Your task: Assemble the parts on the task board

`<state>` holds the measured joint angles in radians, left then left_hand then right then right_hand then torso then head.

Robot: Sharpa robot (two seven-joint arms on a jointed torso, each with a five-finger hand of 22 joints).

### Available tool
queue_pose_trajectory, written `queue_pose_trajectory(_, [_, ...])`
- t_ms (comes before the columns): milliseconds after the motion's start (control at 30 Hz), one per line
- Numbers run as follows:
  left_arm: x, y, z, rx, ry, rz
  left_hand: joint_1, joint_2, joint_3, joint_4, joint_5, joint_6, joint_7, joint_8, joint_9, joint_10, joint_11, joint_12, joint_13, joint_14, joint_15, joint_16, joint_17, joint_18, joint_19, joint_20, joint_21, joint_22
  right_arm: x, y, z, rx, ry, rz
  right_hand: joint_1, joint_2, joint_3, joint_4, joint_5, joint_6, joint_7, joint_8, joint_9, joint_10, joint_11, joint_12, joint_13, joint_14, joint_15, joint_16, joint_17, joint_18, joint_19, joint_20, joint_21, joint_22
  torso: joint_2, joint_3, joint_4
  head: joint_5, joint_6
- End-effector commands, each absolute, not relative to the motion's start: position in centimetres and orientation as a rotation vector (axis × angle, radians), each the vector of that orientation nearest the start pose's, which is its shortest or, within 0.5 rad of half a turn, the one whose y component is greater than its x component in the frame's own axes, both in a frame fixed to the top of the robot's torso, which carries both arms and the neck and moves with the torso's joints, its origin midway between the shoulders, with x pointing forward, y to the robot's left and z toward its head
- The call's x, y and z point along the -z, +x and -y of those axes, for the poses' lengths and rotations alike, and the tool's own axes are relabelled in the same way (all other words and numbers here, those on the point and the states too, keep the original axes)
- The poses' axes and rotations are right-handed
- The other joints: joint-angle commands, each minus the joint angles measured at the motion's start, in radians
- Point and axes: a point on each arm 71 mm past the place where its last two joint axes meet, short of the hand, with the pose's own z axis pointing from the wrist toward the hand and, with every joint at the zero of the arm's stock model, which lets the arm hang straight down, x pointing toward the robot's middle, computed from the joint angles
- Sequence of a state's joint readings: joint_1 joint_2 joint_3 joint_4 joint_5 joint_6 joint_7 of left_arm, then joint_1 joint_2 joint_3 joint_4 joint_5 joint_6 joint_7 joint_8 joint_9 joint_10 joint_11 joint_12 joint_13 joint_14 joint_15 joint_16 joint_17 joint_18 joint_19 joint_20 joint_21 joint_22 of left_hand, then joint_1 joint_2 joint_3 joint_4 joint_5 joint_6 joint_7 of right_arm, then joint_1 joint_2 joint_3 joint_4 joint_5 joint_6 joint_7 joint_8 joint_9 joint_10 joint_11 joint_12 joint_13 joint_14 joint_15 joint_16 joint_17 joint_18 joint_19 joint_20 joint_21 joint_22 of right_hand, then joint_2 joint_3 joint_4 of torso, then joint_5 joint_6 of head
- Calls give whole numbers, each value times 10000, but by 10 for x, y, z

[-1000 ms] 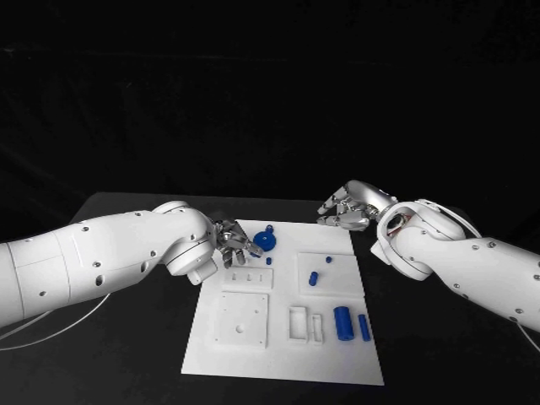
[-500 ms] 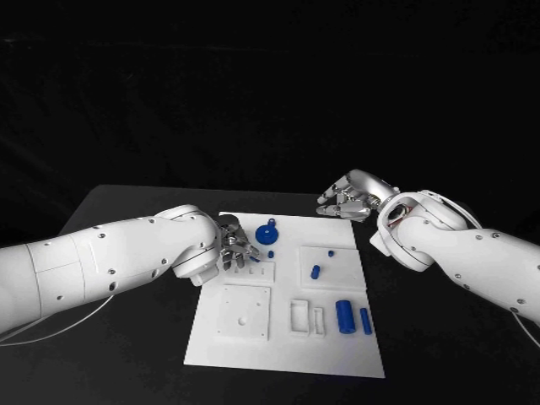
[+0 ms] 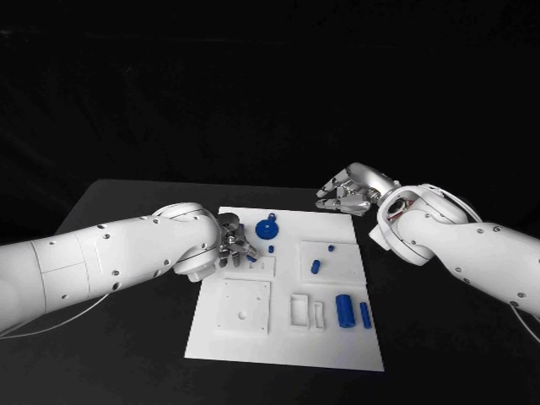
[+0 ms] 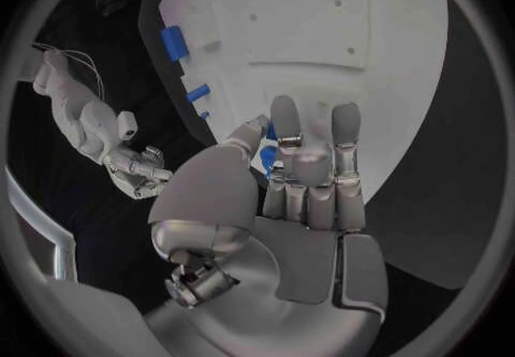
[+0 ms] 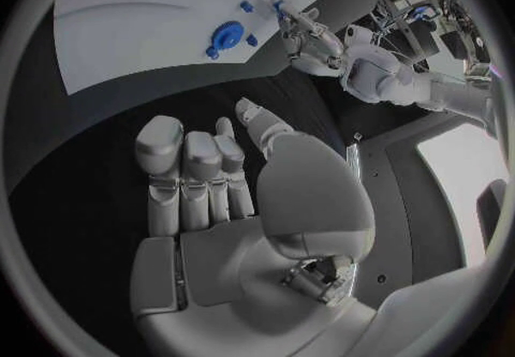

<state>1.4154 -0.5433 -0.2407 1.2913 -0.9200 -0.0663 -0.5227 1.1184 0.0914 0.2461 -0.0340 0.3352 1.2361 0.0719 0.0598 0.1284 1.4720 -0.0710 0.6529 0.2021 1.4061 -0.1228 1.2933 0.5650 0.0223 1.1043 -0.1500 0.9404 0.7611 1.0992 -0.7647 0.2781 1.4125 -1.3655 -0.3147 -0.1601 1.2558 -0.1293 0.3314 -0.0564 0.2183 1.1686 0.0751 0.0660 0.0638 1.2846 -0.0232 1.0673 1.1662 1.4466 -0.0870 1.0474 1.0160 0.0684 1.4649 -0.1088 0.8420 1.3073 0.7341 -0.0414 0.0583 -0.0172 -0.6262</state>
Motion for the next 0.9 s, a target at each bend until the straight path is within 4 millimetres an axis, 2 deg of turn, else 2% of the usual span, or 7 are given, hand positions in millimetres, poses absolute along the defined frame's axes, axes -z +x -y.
queue_pose_trajectory(33, [193,530,-140,3624,-1686,-22057,7,97,51,6,36,2207,-996,77,-9,429,-133,57,-5,99,-163,34,19,96,81,11,-117,157,128,528,211,-7095,1643,-15201,-16,-92,-27,46,81,4,-25,-41,-14,-64,4,-46,-17,-51,3,-39,-9,129,336,37,-52,1000,-10,-9,11,-2,-45])
queue_pose_trajectory(333, [194,528,-141,3430,-1339,-22316,-57,168,-5,112,-46,2259,-1008,84,19,450,-147,113,25,120,-143,140,138,102,285,59,-773,1097,128,527,212,-7084,1628,-15237,-16,-92,-27,46,81,4,-25,-41,-14,-64,4,-46,-17,-51,3,-39,-9,129,336,37,-52,1000,-23,-7,12,2,-106])
queue_pose_trajectory(600, [195,526,-140,3382,-1180,-22410,-57,168,-5,112,-46,2259,-1008,84,19,450,-147,113,25,120,-143,140,138,102,285,59,-773,1097,128,527,212,-7075,1614,-15280,-14,-90,-27,39,103,18,-29,-41,-14,-63,1,-41,-19,-49,2,-39,-8,129,342,36,-46,1005,-24,-16,20,3,-135])
queue_pose_trajectory(633, [195,525,-140,3375,-1157,-22408,-55,169,-15,112,-73,2245,-1005,85,20,450,-141,117,32,112,-140,129,103,80,554,62,-1540,2080,128,527,212,-7074,1613,-15285,-14,-90,-27,39,103,18,-29,-41,-14,-63,1,-41,-19,-49,2,-39,-8,129,342,36,-46,1005,-23,-12,17,7,-134])
queue_pose_trajectory(667, [195,525,-140,3367,-1135,-22398,-55,170,-17,112,-81,2241,-1004,86,20,450,-139,118,34,109,-139,126,93,73,636,63,-1772,2378,129,527,212,-7072,1612,-15289,-14,-90,-27,39,103,18,-29,-41,-14,-63,1,-41,-19,-49,2,-39,-8,129,342,36,-46,1005,-19,-11,16,6,-132])
queue_pose_trajectory(733, [195,525,-140,3347,-1100,-22377,-55,170,-17,112,-81,2241,-1004,86,20,450,-139,118,34,109,-139,126,93,73,636,63,-1772,2378,129,527,212,-7068,1613,-15295,-14,-90,-27,39,103,18,-29,-41,-14,-63,1,-41,-19,-49,2,-39,-8,129,342,36,-46,1005,-19,-7,15,7,-127])
queue_pose_trajectory(900, [195,525,-141,3283,-1032,-22291,-41,165,-28,141,-99,2226,-992,80,14,452,-137,83,21,114,-141,108,37,59,844,52,-2363,3061,129,528,212,-7062,1614,-15302,-14,-90,-27,39,103,18,-29,-41,-14,-63,1,-41,-19,-49,2,-39,-8,129,342,36,-46,1005,-25,-6,13,11,-133])
